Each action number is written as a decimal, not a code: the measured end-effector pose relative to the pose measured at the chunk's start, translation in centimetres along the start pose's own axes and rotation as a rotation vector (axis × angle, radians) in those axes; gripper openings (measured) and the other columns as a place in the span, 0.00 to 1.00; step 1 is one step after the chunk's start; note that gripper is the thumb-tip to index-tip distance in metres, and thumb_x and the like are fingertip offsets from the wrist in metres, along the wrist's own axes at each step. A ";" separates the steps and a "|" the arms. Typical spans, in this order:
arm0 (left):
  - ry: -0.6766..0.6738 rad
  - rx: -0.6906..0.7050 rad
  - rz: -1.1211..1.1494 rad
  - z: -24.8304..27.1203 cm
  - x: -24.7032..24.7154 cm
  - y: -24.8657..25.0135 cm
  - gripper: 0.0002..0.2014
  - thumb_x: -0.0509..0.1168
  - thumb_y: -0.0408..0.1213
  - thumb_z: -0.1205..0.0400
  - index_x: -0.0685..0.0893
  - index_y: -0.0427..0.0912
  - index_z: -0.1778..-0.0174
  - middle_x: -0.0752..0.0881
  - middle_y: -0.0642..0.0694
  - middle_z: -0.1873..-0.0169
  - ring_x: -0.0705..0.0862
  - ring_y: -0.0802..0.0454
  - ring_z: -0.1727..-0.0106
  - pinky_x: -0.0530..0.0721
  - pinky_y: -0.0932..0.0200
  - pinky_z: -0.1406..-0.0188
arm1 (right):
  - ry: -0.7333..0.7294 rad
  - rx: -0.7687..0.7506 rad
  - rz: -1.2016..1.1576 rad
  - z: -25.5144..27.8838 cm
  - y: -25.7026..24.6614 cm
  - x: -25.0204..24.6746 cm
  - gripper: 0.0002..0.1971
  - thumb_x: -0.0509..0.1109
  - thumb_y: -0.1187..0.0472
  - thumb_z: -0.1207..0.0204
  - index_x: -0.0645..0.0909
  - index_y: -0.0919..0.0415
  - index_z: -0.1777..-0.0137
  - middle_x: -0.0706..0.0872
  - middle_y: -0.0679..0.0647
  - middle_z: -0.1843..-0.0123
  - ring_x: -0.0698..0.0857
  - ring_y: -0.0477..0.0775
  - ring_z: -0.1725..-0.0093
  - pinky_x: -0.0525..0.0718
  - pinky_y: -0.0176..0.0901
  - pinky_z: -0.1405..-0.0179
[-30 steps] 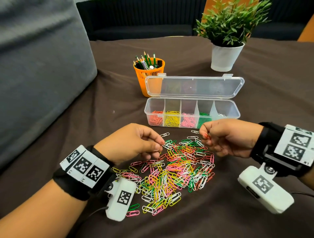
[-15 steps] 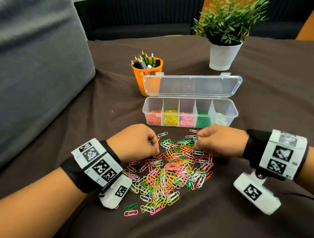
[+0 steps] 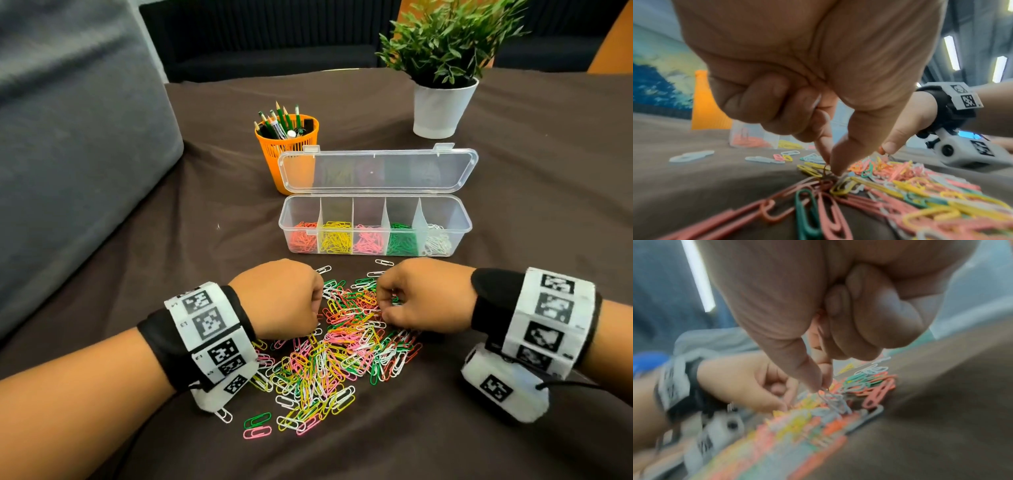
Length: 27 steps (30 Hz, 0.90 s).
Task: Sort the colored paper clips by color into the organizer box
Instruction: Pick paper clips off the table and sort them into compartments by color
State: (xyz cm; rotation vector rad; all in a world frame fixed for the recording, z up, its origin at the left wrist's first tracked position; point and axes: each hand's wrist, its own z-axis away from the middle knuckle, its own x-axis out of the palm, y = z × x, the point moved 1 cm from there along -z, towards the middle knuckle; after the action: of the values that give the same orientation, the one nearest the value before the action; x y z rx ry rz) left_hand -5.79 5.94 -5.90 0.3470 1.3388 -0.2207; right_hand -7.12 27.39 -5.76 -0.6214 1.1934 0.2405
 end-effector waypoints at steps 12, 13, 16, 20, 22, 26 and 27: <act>-0.062 -0.240 1.820 0.7 -2.0 -1.8 0.09 0.59 0.27 0.40 0.72 0.46 0.71 0.74 0.46 0.70 0.69 0.54 0.75 0.65 0.63 0.80 | -0.124 0.214 -1.614 1.7 3.4 -1.7 0.08 0.69 0.68 0.42 0.73 0.59 0.66 0.77 0.59 0.66 0.66 0.45 0.81 0.60 0.30 0.84; -0.061 -0.249 1.824 0.6 -2.0 -1.5 0.09 0.59 0.27 0.41 0.72 0.46 0.70 0.74 0.46 0.71 0.68 0.55 0.75 0.64 0.63 0.80 | -0.107 0.215 -1.551 1.8 3.3 -1.6 0.07 0.68 0.69 0.41 0.73 0.60 0.66 0.77 0.60 0.66 0.66 0.44 0.82 0.60 0.30 0.84; -0.031 -0.270 1.682 0.4 -1.7 -0.8 0.09 0.63 0.27 0.35 0.77 0.45 0.63 0.74 0.47 0.73 0.67 0.56 0.77 0.61 0.63 0.79 | -0.042 0.200 -1.406 2.0 3.3 -1.6 0.11 0.70 0.72 0.43 0.71 0.62 0.67 0.77 0.65 0.64 0.65 0.44 0.83 0.61 0.28 0.85; -0.009 -0.210 1.230 0.0 -1.6 0.1 0.08 0.67 0.23 0.21 0.85 0.41 0.59 0.76 0.50 0.76 0.65 0.58 0.80 0.60 0.67 0.80 | -0.003 0.212 -1.443 2.2 4.1 -2.1 0.14 0.74 0.74 0.42 0.76 0.62 0.59 0.84 0.62 0.63 0.67 0.43 0.83 0.64 0.28 0.86; -0.018 -0.139 1.076 -0.1 -1.8 0.7 0.04 0.70 0.26 0.20 0.88 0.39 0.57 0.79 0.54 0.77 0.68 0.60 0.80 0.63 0.67 0.81 | 0.002 0.234 -1.440 2.3 4.4 -2.2 0.17 0.74 0.74 0.40 0.81 0.61 0.52 0.85 0.60 0.63 0.70 0.42 0.82 0.67 0.30 0.87; 0.013 -0.072 0.832 -0.6 -2.3 1.4 0.04 0.70 0.30 0.18 0.90 0.39 0.53 0.80 0.64 0.83 0.74 0.70 0.82 0.67 0.78 0.79 | -0.010 0.346 -1.509 2.3 5.0 -2.2 0.11 0.70 0.74 0.32 0.83 0.61 0.54 0.84 0.57 0.65 0.77 0.44 0.80 0.75 0.31 0.85; 0.012 -0.058 0.754 -0.8 -2.3 1.4 0.04 0.71 0.32 0.18 0.91 0.42 0.53 0.80 0.65 0.83 0.75 0.71 0.80 0.68 0.77 0.77 | -0.013 0.394 -1.550 2.2 5.2 -2.2 0.09 0.65 0.73 0.30 0.82 0.60 0.56 0.82 0.56 0.66 0.77 0.45 0.79 0.74 0.32 0.86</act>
State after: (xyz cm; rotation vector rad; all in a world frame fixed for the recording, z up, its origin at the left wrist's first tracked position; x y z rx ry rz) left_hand -6.56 7.48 -3.63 0.7746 1.1393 0.4494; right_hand -8.69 33.19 -4.90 -1.0036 0.4501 -1.2550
